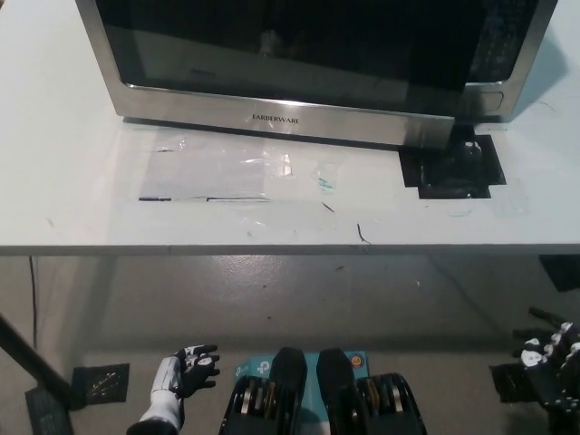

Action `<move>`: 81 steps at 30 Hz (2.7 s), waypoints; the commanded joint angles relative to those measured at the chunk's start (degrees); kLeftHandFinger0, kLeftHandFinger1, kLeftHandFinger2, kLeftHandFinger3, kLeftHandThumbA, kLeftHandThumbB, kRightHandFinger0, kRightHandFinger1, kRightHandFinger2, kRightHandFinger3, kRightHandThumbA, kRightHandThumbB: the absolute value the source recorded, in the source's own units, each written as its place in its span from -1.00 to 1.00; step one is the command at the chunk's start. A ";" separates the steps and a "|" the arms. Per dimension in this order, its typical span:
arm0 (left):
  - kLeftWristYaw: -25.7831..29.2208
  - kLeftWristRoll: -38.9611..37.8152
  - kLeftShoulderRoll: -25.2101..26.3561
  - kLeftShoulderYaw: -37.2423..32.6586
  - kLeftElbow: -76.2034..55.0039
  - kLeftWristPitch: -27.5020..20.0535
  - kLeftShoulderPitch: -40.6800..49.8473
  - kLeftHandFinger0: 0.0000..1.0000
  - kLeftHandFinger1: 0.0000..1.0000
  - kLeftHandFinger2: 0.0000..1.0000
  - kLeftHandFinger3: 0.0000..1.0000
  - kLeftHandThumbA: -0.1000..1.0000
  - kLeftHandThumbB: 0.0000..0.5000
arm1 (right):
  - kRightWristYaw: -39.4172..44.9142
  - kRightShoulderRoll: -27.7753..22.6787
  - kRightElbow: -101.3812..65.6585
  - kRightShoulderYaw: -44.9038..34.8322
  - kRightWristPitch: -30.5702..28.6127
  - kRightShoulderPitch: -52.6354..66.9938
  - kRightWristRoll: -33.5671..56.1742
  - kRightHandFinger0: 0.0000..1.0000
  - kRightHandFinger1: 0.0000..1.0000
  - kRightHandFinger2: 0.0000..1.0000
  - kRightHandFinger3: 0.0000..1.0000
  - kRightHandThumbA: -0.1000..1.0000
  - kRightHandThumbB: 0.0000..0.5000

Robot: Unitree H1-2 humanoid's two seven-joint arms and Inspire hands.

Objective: A microwave is kept infront of the robot with its door slightly ajar. The robot uses its right hand to push the door towards the left to open it.

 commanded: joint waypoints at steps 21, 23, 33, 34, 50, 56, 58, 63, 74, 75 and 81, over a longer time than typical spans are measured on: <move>1.17 0.11 0.83 -0.25 -0.14 -3.35 -0.97 0.42 0.22 0.24 0.08 -0.46 -0.82 | 4.00 -16.18 -22.94 -3.56 15.77 -17.99 6.76 -0.46 -0.29 -0.03 0.39 -1.00 -0.66; 1.68 0.28 0.79 -0.23 -0.05 -2.87 -1.10 0.37 0.19 0.21 0.08 -0.45 -0.78 | 3.71 -17.07 -20.49 -3.42 15.75 -20.95 5.83 -0.48 -0.31 -0.04 0.37 -0.99 -0.64; 1.31 0.52 0.68 -0.68 -0.36 -2.89 -0.30 0.29 0.13 0.17 0.09 -0.48 -0.80 | 2.49 -18.45 -0.78 -0.86 14.48 -39.22 1.81 -0.62 -0.42 -0.16 0.19 -0.51 -0.39; 1.29 0.49 0.58 -0.73 -0.41 -3.09 -0.32 0.28 0.13 0.17 0.07 -0.48 -0.81 | 2.09 -18.41 0.84 -0.52 14.48 -40.57 1.16 -0.65 -0.46 -0.18 0.18 -0.48 -0.34; 1.39 0.61 0.61 -1.42 -1.41 -1.90 -0.52 0.24 0.10 0.19 0.10 -0.48 -0.80 | -0.43 -15.43 25.01 5.26 6.46 -51.24 -4.89 -0.73 -0.46 -0.21 0.11 -0.58 -0.23; 1.52 1.26 0.91 -2.21 -0.90 -2.23 -0.98 0.47 0.25 0.29 0.09 -0.46 -0.77 | -1.56 -14.07 31.33 6.74 5.09 -54.70 -6.31 -0.63 -0.37 -0.10 0.29 -0.47 -0.22; -0.23 -0.40 0.70 -1.64 -0.96 -2.79 -0.73 0.44 0.24 0.27 0.12 -0.52 -0.84 | -1.56 -13.68 32.72 6.78 4.34 -55.23 -6.18 -0.63 -0.36 -0.07 0.33 -0.50 -0.21; 1.29 0.93 0.81 -2.31 -1.24 -1.90 -0.87 0.42 0.24 0.24 0.08 -0.48 -0.79 | -2.44 -12.15 37.64 7.66 2.95 -58.31 -7.20 -0.66 -0.41 -0.14 0.25 -0.59 -0.19; 0.60 0.81 1.19 -2.66 -0.64 -2.31 -1.36 0.31 0.13 0.20 0.11 -0.52 -0.87 | -1.89 -6.03 32.08 10.12 3.08 -54.23 -7.12 -0.62 -0.39 -0.18 0.18 -0.45 -0.17; 0.22 0.29 1.14 -2.35 -0.48 -2.46 -1.42 0.30 0.13 0.21 0.13 -0.57 -0.84 | -1.79 -5.73 31.10 10.41 2.87 -53.36 -7.21 -0.59 -0.39 -0.16 0.16 -0.42 -0.14; 0.25 0.80 1.36 -2.80 -0.52 -1.92 -1.65 0.33 0.14 0.19 0.12 -0.48 -0.80 | -0.93 -2.67 21.36 11.27 6.20 -46.20 -5.89 -0.76 -0.56 -0.29 0.06 -0.40 -0.17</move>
